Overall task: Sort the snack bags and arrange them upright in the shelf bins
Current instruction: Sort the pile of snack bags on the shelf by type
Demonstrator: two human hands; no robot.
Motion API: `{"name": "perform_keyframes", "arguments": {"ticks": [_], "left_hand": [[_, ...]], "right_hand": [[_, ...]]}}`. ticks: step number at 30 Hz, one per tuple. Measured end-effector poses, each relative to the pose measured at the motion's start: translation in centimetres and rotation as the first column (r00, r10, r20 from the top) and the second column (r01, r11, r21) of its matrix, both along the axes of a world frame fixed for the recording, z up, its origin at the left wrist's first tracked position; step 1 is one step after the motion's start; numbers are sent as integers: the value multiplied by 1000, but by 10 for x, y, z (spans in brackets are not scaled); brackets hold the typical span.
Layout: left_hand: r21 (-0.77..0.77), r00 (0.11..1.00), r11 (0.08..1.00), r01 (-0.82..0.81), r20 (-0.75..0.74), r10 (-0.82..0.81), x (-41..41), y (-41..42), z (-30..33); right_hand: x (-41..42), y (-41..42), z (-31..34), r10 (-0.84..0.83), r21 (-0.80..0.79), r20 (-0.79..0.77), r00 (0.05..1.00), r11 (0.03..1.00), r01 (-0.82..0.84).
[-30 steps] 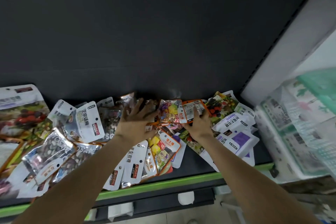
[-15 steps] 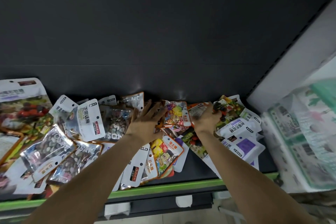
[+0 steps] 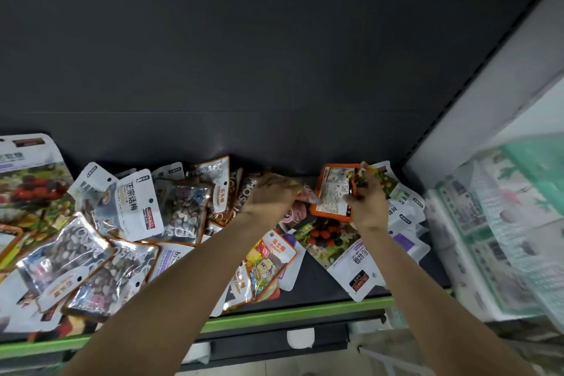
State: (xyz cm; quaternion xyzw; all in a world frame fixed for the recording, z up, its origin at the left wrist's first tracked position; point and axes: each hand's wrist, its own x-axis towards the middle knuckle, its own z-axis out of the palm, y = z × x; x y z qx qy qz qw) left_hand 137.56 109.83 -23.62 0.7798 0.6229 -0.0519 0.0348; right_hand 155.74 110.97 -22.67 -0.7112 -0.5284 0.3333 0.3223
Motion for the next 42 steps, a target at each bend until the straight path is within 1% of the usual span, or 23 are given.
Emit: {"name": "perform_keyframes", "arguments": {"ticks": [3,4,6,8,10,12,13,15,17,18,20,22,23,24,25,27,29,31,33,35,38,40,42], "left_hand": [[-27,955,988,-150,254,152,12,-6,22],[11,927,981,-193,329,179,12,-8,26],[270,895,932,-244,432,109,-1,-17,40],[435,859,858,-274,511,15,-27,-31,44],[497,837,804,-328,548,3,-56,-47,44],[509,803,746,-430,593,59,-83,-60,47],[522,797,717,-462,599,77,-95,-65,46],[617,863,674,-406,501,61,-114,-73,41],[711,959,671,-210,282,1,-127,-83,33],[714,984,692,-111,176,-24,-133,-87,27],[603,998,798,-3,57,-39,-136,-95,20],[319,998,947,-21,63,1,-130,-104,16],[165,996,984,-65,76,53,-128,-107,13],[37,987,991,-128,98,124,-126,-108,11],[-34,979,983,-180,94,182,-124,-108,8],[-29,969,972,-232,84,234,-116,-102,7],[30,976,978,-205,81,202,-103,-92,9],[21,986,990,-142,88,140,-92,-82,11],[-43,987,991,-125,96,128,-84,-74,7],[-93,990,988,-126,49,131,-80,-69,0],[-80,988,986,-147,27,150,-77,-68,-6],[-72,987,985,-155,32,157,-75,-69,-6],[-76,984,983,-170,32,173,-75,-69,-6]], "right_hand": [[5,0,2,-40,29,-72,997,999,43],[4,-1,3,-58,48,-118,991,997,64],[-4,-3,6,-58,83,-235,970,993,79],[-21,-5,12,-10,82,-363,932,996,43],[-47,-9,17,44,46,-486,873,999,-25],[-77,-16,19,101,15,-559,823,994,-111],[-92,-20,18,135,11,-570,810,988,-157],[-117,-27,13,196,-17,-539,819,970,-243],[-135,-32,7,269,-48,-466,843,944,-327],[-142,-32,4,330,-58,-378,865,924,-378],[-153,-33,1,436,-76,-110,893,892,-445],[-160,-32,1,531,-39,88,843,847,-529],[-161,-31,2,578,-30,159,800,813,-581],[-159,-30,0,609,-36,206,766,787,-616],[-155,-30,-1,615,-24,238,751,777,-629],[-139,-27,-9,551,19,298,780,813,-582],[-117,-23,-22,465,36,382,799,856,-515],[-98,-21,-31,446,-88,400,801,888,-451],[-86,-19,-37,463,-256,366,807,884,-391],[-81,-20,-42,482,-300,360,799,871,-390],[-78,-19,-40,406,-137,388,827,913,-384],[-75,-18,-28,364,-34,320,875,927,-374],[-70,-18,-15,378,34,296,878,914,-405]]}}
